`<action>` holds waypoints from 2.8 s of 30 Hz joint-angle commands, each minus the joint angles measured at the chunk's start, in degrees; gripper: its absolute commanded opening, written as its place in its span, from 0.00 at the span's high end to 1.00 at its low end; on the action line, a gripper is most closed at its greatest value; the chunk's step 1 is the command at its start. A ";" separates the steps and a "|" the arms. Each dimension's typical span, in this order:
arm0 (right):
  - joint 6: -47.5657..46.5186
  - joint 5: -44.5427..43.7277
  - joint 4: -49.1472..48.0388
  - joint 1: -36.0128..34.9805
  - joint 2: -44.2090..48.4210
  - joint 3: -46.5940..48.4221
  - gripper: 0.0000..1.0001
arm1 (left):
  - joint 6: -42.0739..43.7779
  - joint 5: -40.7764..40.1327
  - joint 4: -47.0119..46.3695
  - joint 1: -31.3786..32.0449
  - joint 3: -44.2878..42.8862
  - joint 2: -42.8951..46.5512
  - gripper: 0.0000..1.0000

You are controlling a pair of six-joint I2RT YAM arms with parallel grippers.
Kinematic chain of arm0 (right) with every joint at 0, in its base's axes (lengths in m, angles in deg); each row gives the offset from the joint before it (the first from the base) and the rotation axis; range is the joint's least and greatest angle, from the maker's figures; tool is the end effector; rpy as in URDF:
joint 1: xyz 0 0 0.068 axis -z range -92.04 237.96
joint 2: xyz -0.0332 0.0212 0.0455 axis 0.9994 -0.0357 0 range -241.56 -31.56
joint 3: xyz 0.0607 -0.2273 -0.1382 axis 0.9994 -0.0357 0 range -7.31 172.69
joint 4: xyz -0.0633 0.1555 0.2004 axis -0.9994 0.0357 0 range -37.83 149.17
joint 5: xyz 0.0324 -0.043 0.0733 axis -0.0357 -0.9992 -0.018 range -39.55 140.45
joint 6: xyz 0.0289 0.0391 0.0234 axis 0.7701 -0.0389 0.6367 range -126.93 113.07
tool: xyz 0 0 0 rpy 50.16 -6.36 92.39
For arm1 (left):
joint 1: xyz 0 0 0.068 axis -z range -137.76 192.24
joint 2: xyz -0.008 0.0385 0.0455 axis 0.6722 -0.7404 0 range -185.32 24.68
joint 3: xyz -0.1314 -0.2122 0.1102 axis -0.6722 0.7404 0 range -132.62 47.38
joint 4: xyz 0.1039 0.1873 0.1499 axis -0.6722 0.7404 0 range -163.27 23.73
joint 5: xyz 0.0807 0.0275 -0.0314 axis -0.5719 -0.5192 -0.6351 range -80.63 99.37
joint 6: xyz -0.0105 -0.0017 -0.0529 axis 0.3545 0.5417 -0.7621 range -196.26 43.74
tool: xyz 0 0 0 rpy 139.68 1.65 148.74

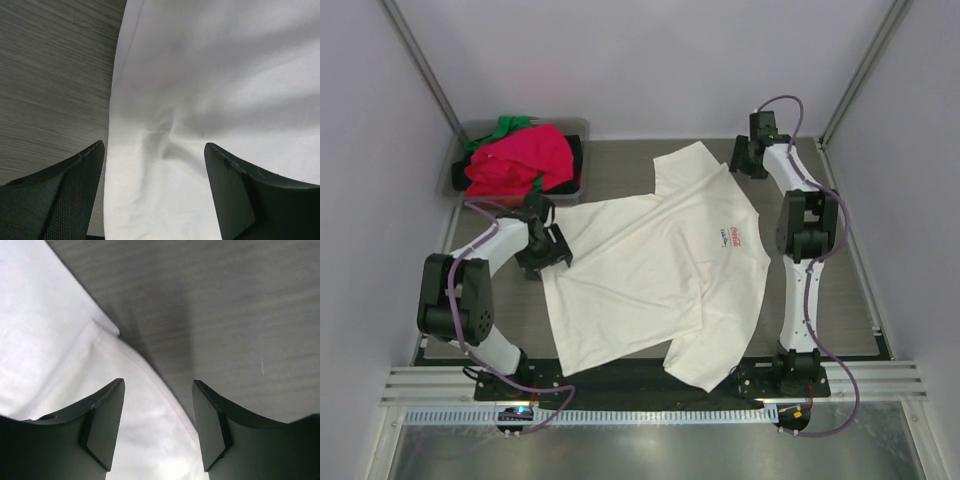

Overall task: Fold and stack the t-shirts
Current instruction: Flatten the tshirt out

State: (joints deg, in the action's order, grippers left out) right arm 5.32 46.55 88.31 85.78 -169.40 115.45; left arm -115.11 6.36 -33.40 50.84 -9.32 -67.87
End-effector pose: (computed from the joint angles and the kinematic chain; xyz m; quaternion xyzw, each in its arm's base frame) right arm 0.5362 0.0180 0.1994 0.0940 0.9381 0.0098 0.3331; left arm 0.2894 -0.0419 0.1763 -0.2620 0.9567 -0.0261 0.1242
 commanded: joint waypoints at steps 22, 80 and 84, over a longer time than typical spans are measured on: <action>18.07 17.88 -13.11 -3.81 25.86 -48.29 0.41 | -0.17 -1.65 0.37 4.04 -24.32 -15.81 0.25; 9.10 -3.17 5.86 -7.22 31.00 -32.22 0.32 | 4.84 -13.78 13.48 8.19 -30.24 -11.04 0.19; 15.60 -12.44 8.59 -11.18 44.65 -43.19 0.30 | 0.28 -12.29 10.58 8.19 -16.62 2.33 0.18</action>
State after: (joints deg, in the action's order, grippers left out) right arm 17.54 45.32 92.22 76.91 -138.21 76.81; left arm -111.83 -4.87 -22.56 58.77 -31.88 -76.42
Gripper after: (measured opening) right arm 0.691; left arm 0.819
